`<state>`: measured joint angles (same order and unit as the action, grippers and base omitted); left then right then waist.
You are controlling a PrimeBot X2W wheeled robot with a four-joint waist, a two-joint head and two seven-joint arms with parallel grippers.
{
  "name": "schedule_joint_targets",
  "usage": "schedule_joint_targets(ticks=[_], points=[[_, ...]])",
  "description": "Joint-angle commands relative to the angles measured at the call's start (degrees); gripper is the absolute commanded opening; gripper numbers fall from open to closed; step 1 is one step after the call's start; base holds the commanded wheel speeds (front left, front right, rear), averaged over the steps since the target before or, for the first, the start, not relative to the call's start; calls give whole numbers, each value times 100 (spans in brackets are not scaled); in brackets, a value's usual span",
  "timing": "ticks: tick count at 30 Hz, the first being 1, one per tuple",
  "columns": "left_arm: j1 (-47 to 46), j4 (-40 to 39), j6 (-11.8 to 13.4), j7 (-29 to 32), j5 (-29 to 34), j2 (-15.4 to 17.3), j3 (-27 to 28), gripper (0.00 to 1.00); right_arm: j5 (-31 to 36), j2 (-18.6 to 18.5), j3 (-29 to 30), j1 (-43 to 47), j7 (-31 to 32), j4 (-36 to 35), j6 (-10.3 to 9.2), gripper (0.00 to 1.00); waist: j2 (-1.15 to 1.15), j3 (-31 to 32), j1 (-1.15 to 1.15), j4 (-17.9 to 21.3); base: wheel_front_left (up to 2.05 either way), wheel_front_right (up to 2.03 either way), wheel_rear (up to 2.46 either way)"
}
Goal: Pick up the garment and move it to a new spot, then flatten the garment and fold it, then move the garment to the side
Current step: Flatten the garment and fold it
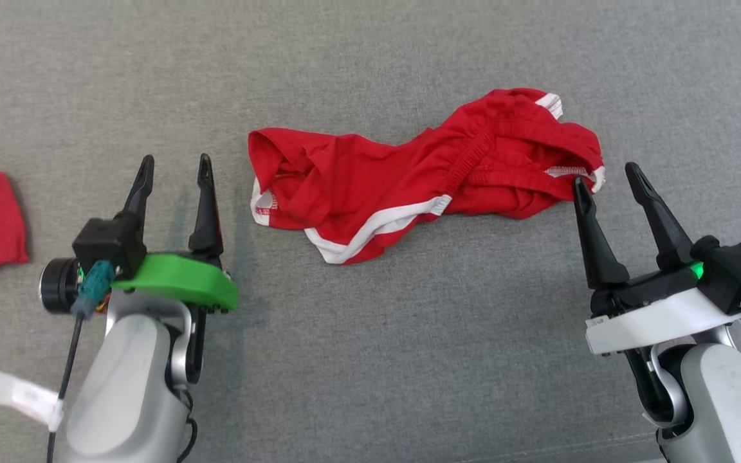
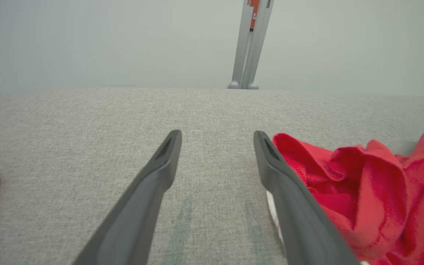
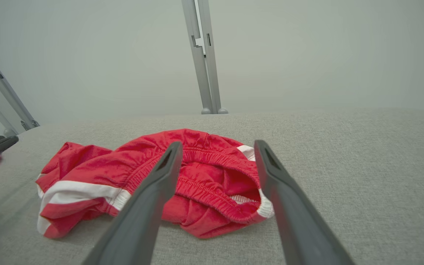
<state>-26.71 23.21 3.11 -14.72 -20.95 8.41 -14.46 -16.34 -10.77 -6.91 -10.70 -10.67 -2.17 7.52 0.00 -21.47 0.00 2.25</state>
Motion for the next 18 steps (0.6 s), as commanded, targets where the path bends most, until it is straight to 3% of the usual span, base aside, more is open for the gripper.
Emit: schedule_joint_targets(ticks=[1, 8, 18], points=[[240, -216, 137, -38, 112, 75, 50, 100, 57, -6, 22, 87, 32, -42, -6, 100, 0, 206, 0, -137, 0, 0, 0], [1162, -1319, 561, -48, 483, 204, 97, 100, 144, 7, 96, 304, 157, -155, -6, 100, 0, 479, 0, -250, 0, 0, 0], [1635, -1857, 726, 88, 545, 280, 29, 100, 180, 41, 187, 461, 295, -270, -6, 100, 0, 565, 0, -301, 0, 0, 0]])
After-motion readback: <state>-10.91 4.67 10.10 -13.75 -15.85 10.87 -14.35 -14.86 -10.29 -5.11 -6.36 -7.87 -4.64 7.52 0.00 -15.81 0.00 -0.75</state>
